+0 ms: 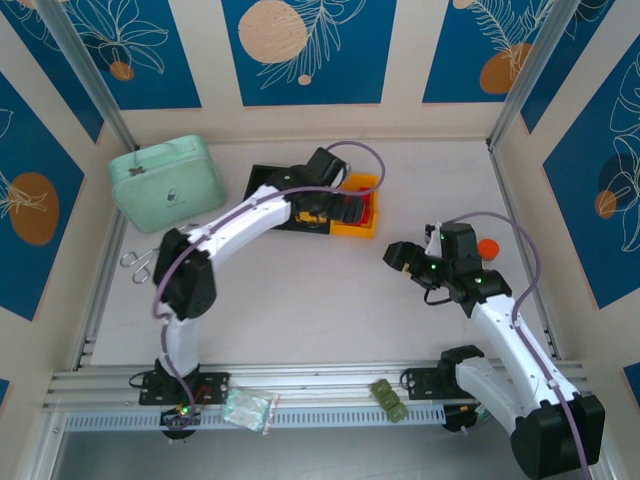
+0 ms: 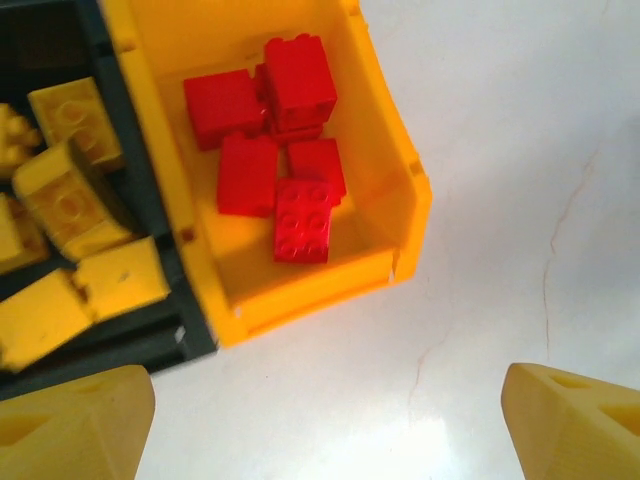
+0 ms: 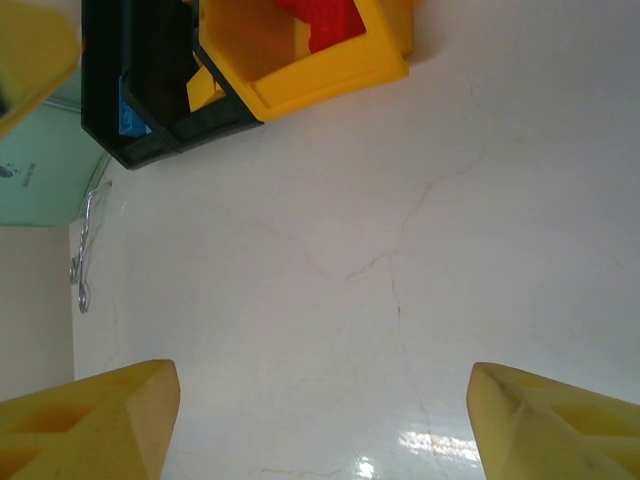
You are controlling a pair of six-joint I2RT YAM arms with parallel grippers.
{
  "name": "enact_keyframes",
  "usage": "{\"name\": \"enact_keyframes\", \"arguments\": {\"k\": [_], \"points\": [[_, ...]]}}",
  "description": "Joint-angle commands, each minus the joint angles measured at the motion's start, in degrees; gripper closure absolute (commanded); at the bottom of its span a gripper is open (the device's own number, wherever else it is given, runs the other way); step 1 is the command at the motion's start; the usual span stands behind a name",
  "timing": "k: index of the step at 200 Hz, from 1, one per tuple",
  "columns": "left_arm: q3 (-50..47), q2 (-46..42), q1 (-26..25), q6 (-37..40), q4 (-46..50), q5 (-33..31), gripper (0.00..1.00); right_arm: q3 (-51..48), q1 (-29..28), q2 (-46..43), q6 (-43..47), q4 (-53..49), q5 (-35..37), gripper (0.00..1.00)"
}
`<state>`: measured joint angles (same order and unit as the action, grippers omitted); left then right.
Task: Sort the legos into containers by color
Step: Reset both arms
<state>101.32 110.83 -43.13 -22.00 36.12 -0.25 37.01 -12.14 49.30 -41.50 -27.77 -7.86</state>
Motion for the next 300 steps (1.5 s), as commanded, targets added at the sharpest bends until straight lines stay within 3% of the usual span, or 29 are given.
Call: {"name": "enact_keyframes", "arguments": {"k": [1, 50, 96, 113, 131, 147, 161, 181, 209, 233, 248, 256, 264, 272, 277, 282, 288, 300], "points": [[-9.61, -8.49, 0.55, 0.50, -5.22, -3.38, 0.01, 3.03, -1.45, 2.42, 3.02, 0.63, 2.95, 0.00], [-31.55, -28.03, 3.95, 1.08, -7.77, -10.65, 0.01, 8.56, -6.85, 10.03, 6.52, 2.81, 10.80, 0.01], [-46.70, -44.13, 15.25, 2.25, -7.43, -12.15, 0.01, 14.71, -11.64, 17.66, 10.34, 5.14, 31.27, 0.01], [-49.95, -47.32, 18.91, 4.05, -8.17, -15.96, 0.01, 15.61, -11.48, 20.08, 12.41, 7.15, 38.43, 0.01], [-54.03, -49.22, 22.71, 7.60, -12.16, -21.39, 0.01, 10.02, -12.64, 20.92, 22.55, 20.26, 46.33, 0.01], [-59.99, -51.40, 25.13, 11.69, -21.18, -27.00, 0.01, 3.09, -12.92, 20.85, 30.84, 35.46, 52.36, 0.01], [-67.45, -53.83, 27.46, 13.77, -33.02, -28.85, 0.01, -1.01, -11.66, 21.04, 35.42, 43.17, 52.29, 0.01], [-77.40, -53.74, 31.47, 15.96, -53.64, -27.48, 0.01, -2.36, -7.30, 23.11, 32.93, 43.39, 50.86, 0.01], [-79.29, -40.17, 33.65, 21.86, -69.10, -27.88, 0.01, -8.19, -3.89, 27.33, 35.12, 54.59, 50.63, 0.01], [-83.76, -29.00, 33.65, 23.82, -91.76, -25.52, 0.01, -10.95, -2.54, 31.97, 39.68, 65.01, 48.68, 0.01], [-83.54, -24.03, 33.80, 25.33, -96.90, -23.34, 0.01, -12.70, -1.05, 34.04, 41.85, 72.36, 40.88, 0.01], [-82.51, -24.53, 33.80, 25.61, -92.76, -19.32, 0.01, -13.75, 1.28, 36.44, 41.69, 77.36, 34.18, 0.01], [-82.25, -23.74, 34.11, 25.80, -92.34, -17.06, 0.00, -12.56, 3.84, 36.38, 37.70, 74.22, 34.26, 0.01], [-83.94, -20.45, 34.76, 25.82, -99.13, -15.65, 0.00, -12.39, 8.27, 34.86, 34.89, 69.77, 26.21, 0.01], [-84.78, -18.61, 34.82, 26.61, -104.35, -15.85, 0.01, -14.37, 10.92, 36.10, 34.13, 74.04, 19.22, 0.01], [-84.94, -19.50, 34.92, 26.32, -102.79, -14.81, 0.01, -16.44, 12.33, 38.67, 33.69, 81.51, 15.59, 0.01], [-83.75, -21.61, 34.99, 25.75, -96.71, -13.92, 0.01, -17.72, 12.66, 39.49, 33.49, 85.98, 15.05, 0.01], [-80.15, -20.25, 35.93, 25.21, -92.15, -13.23, 0.01, -15.45, 12.21, 36.96, 33.80, 76.78, 16.69, 0.01]]}}
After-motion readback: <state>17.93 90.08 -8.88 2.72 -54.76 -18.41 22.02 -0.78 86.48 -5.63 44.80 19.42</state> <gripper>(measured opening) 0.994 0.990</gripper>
